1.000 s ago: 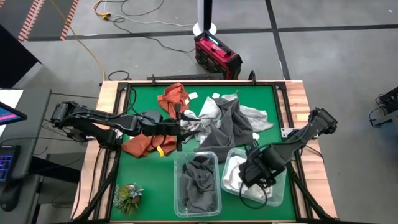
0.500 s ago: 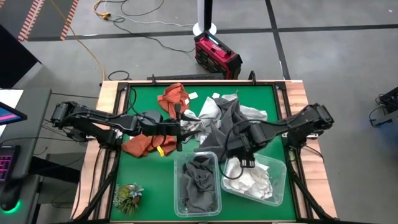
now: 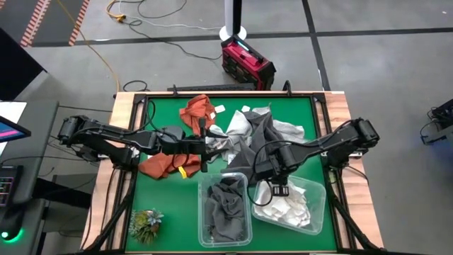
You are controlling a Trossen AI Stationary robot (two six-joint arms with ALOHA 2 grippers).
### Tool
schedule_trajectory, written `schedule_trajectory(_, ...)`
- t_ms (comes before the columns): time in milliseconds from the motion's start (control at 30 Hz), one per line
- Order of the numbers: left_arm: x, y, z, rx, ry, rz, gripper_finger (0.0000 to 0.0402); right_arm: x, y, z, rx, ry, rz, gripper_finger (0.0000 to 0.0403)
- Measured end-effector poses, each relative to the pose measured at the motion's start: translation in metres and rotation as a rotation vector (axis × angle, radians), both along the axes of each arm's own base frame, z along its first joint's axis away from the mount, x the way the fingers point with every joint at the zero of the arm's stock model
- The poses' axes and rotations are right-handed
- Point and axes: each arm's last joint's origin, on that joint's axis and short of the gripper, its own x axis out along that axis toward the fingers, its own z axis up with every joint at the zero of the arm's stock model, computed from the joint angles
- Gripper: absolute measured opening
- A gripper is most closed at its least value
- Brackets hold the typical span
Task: Sort towels by color in basket
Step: Adjust the right transparent bin
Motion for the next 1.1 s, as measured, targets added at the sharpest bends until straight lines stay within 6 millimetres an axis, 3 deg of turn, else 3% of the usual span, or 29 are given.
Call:
schedule_trajectory(133,0.000,0.000,0.000,0.000,0.000,0.000,0.0173,-0.003,0.017,0.000,0.036,-0.019,0.066,0.0055)
schedule_trajectory(267,0.000,0.000,0.000,0.000,0.000,0.000,0.0173,-0.010,0.035,0.000,0.039,-0.028,0.137,0.0054)
schedule_trajectory(533,0.000,0.000,0.001,-0.002,-0.008,0.000,0.0173,-0.011,0.043,0.000,0.021,-0.064,0.060,0.0105)
schedule_trajectory(833,0.000,0.000,0.000,-0.003,-0.002,0.000,0.0173,-0.010,0.042,0.001,0.042,-0.051,-0.036,0.0113)
schedule_trajectory(1100,0.000,0.000,0.000,-0.003,-0.001,0.000,0.0173,-0.016,0.036,0.036,0.022,0.011,-0.034,0.0163)
